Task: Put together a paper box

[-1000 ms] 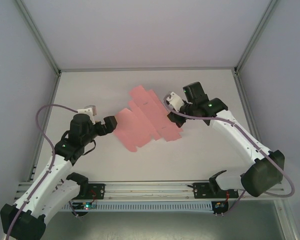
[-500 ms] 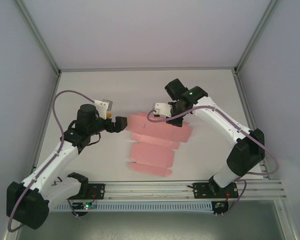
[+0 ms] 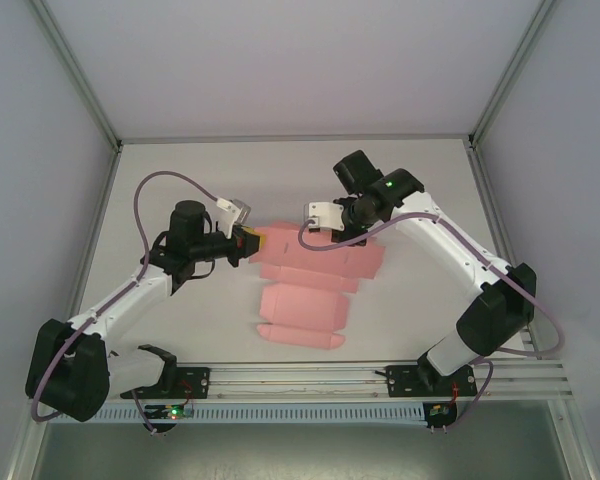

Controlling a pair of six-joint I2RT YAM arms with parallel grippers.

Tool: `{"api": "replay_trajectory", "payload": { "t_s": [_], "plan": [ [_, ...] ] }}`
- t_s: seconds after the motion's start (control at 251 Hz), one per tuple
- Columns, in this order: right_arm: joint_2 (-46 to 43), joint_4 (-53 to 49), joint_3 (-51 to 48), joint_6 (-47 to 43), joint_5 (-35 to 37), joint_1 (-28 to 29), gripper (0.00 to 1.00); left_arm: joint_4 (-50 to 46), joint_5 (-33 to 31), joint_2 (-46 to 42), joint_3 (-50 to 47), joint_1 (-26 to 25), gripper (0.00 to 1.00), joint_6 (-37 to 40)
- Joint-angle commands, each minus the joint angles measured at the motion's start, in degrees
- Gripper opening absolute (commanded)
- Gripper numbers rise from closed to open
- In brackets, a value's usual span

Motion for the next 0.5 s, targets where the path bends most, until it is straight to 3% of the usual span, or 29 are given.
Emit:
{"api": "replay_trajectory", "payload": {
  "t_s": [0.0, 0.132, 0.243, 0.295, 0.371, 0.495],
  "plan": [
    [-0.27, -0.65, -0.83, -2.06, -1.55, 1.27, 0.28, 4.04, 2.88, -0.41, -0.77, -0.17, 0.0, 3.19],
    [0.74, -0.14, -2.43, -2.47, -1.04, 2.07, 0.33, 5.49, 4.57, -1.48, -1.9, -0.28, 0.0, 4.39],
    [1.6, 0.02, -2.08, -1.8, -1.19, 2.28, 0.31, 4.21, 2.7, -1.98, -1.68, -0.27, 0.0, 4.68],
    [1.58, 1.13, -2.25, -1.38, -0.35, 2.37, 0.21, 3.57, 1.49, -1.91, -1.46, -0.28, 0.0, 4.68],
    [1.16, 4.14, -3.17, -0.63, 1.64, 2.47, 0.0, 3.19, -1.36, -1.24, -0.94, -0.28, 0.0, 3.64],
    [-1.2, 14.82, -7.13, 0.92, 9.44, 3.1, 0.0, 3.26, -10.46, 0.26, -0.16, -0.28, 0.0, -1.23]
  ]
}}
